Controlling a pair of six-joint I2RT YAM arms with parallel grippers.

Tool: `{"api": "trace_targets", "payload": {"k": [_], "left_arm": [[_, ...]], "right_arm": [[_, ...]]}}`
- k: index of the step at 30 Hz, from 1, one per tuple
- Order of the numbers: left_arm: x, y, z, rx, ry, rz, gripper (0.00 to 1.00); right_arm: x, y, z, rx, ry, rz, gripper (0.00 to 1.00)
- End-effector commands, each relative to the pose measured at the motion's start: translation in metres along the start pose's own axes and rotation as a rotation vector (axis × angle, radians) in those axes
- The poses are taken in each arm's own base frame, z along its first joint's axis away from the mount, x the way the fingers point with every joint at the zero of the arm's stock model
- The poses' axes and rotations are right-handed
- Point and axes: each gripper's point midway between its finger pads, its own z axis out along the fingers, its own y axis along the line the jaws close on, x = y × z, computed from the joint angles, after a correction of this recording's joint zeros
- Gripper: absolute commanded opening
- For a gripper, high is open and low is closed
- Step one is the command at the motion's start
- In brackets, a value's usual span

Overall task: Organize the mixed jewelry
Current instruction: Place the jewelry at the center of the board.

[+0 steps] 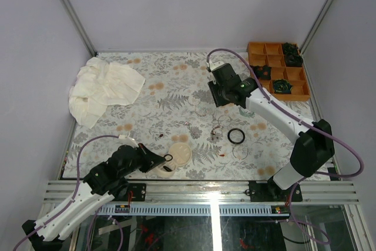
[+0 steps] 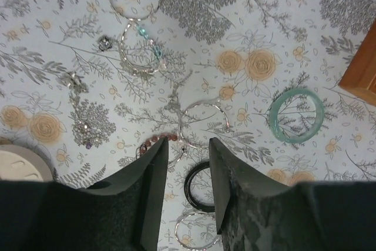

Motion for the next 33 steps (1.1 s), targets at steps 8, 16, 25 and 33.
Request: {"api": "trace_targets", "payload": {"k": [8,16,25,33], "left_arm": [[0.010,0.041,0.011,-0.108,0.023,0.019,0.01],[0.010,0.041,0.011,-0.109,0.023,0.020,0.00],[0.009,0.041,0.010,-0.108,0.022,0.021,0.01],[0.009,0.041,0.010,-0.108,0.019,0.019,0.01]], "right_arm": [[0.038,0.005,0.006,-0.029,0.060,0.059,0.49],[0.093,0.011,0.012,-0.062,0.156,0.110,0.39],[0.116,0.004,0.037,0.002,0.235,0.134,0.37],[0.116,0.018,0.040,-0.074,0.239,0.141,0.37]]}}
